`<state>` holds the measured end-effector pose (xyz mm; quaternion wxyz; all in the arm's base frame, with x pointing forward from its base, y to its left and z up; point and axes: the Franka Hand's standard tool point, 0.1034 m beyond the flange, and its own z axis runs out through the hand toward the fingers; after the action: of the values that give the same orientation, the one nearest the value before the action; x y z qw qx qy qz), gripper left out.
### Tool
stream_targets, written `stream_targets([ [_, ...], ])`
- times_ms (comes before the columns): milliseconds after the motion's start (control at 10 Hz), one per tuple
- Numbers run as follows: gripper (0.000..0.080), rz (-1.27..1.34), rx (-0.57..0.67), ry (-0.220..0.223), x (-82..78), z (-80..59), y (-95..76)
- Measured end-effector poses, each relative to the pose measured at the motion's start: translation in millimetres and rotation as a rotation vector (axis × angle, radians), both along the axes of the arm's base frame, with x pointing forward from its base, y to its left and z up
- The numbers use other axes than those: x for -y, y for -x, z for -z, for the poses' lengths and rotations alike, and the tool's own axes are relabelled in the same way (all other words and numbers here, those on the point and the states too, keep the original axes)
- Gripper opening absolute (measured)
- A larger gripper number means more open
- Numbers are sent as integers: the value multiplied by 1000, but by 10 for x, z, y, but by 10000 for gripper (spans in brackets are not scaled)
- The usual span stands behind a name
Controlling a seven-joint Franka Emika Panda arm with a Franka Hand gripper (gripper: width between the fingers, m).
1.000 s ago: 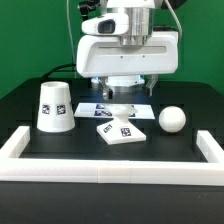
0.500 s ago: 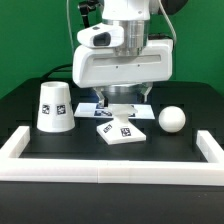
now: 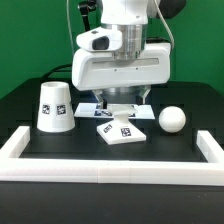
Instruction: Assemble lamp
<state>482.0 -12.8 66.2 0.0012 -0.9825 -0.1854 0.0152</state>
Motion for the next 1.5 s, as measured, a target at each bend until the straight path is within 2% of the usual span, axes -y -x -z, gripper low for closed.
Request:
stream_targets([
  [400, 699, -2, 10, 0, -12, 144, 88],
  [700, 699, -4, 8, 0, -3, 180, 100],
  [900, 533, -7, 9, 0, -19, 171, 93],
  [1500, 534, 7, 10, 0, -34, 177, 80],
])
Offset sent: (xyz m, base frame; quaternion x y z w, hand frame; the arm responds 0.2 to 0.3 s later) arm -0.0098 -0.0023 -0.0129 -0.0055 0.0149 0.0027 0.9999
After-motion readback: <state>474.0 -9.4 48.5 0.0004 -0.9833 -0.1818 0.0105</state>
